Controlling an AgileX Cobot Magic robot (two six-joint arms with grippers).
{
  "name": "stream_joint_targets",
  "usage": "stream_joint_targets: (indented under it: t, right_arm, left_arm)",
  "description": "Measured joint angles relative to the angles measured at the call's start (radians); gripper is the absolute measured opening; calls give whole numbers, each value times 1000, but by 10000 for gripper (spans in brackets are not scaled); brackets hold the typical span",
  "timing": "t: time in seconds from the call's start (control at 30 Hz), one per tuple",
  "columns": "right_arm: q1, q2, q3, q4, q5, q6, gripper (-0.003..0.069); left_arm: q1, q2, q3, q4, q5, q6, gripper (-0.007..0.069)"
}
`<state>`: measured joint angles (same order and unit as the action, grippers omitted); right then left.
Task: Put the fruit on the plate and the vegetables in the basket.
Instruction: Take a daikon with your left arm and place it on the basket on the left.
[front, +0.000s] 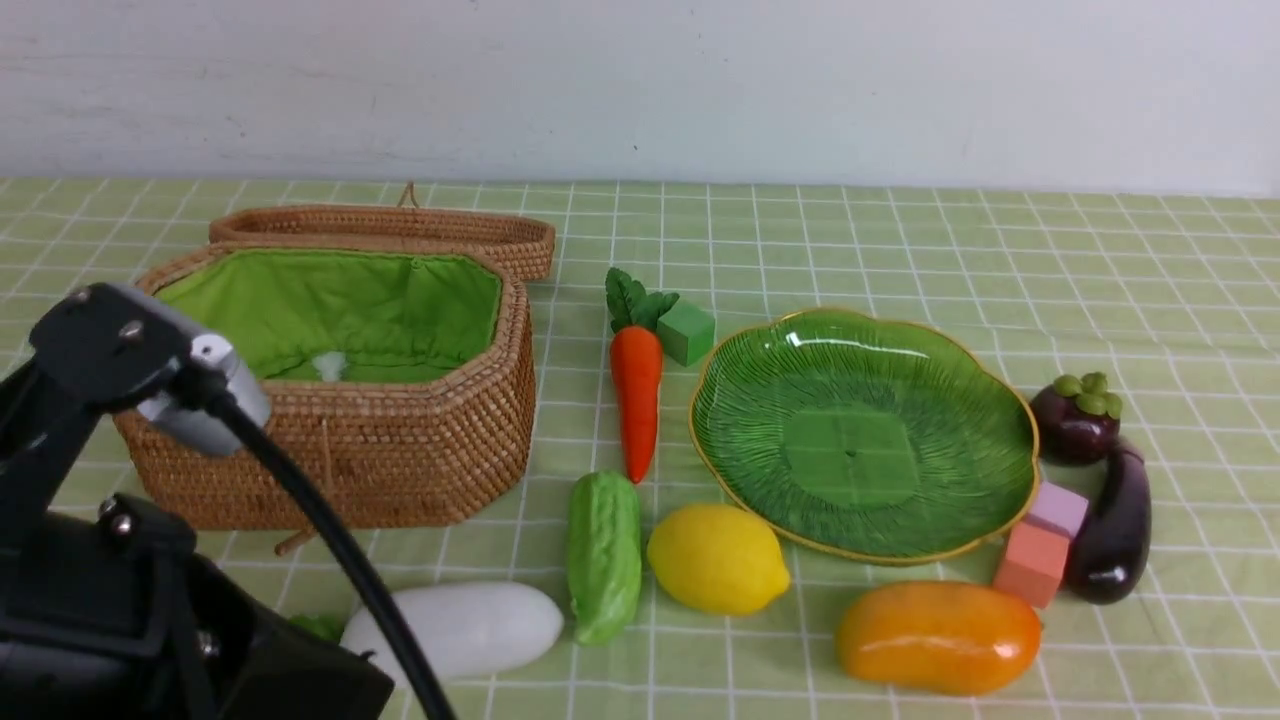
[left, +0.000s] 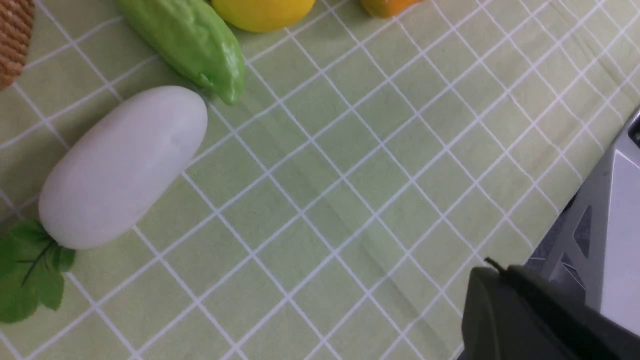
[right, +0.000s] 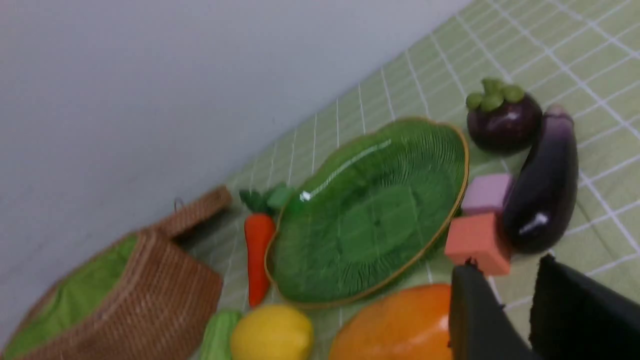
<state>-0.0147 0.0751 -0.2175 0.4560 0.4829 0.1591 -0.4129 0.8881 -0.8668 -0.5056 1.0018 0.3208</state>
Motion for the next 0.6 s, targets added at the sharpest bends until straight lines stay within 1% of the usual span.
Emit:
stream_joint_targets:
  t: [0.03, 0.07, 0.1, 0.13, 0.2, 0.27, 0.33, 0.43, 0.5, 0.6]
  right_arm:
    - [1, 47, -81, 0, 111, -56, 132]
    - [2, 81, -140, -1, 188, -119, 107]
    - [6, 146, -230, 2, 334, -197, 78]
    - [7, 174, -292, 4, 398, -247, 59]
    - [12, 257, -427, 15, 583, -344, 24]
    - [43, 322, -589, 47, 696, -418, -1]
    - [74, 342, -674, 69, 716, -440, -5]
    - [169, 394, -848, 100, 758, -460, -6]
    - [248, 427, -932, 99, 781, -468, -5]
    - [356, 482, -1034, 77, 784, -470, -5]
  left_arm:
    - [-1, 8, -1, 3, -14, 5, -13]
    - [-1, 16, -2, 8, -28, 11, -13]
    - [-1, 28, -4, 19, -41, 17, -13]
    - [-1, 37, -9, 28, -42, 20, -13]
    - [-1, 58, -28, 48, -40, 25, -13]
    - [-1, 84, -67, 63, -21, 25, -13]
    - [-1, 93, -94, 66, -4, 27, -13]
    - [-10, 95, -150, 74, 59, 27, -13]
    - [-36, 94, -169, 98, 92, 23, -13]
    - [-111, 94, -173, 166, 126, 1, -13]
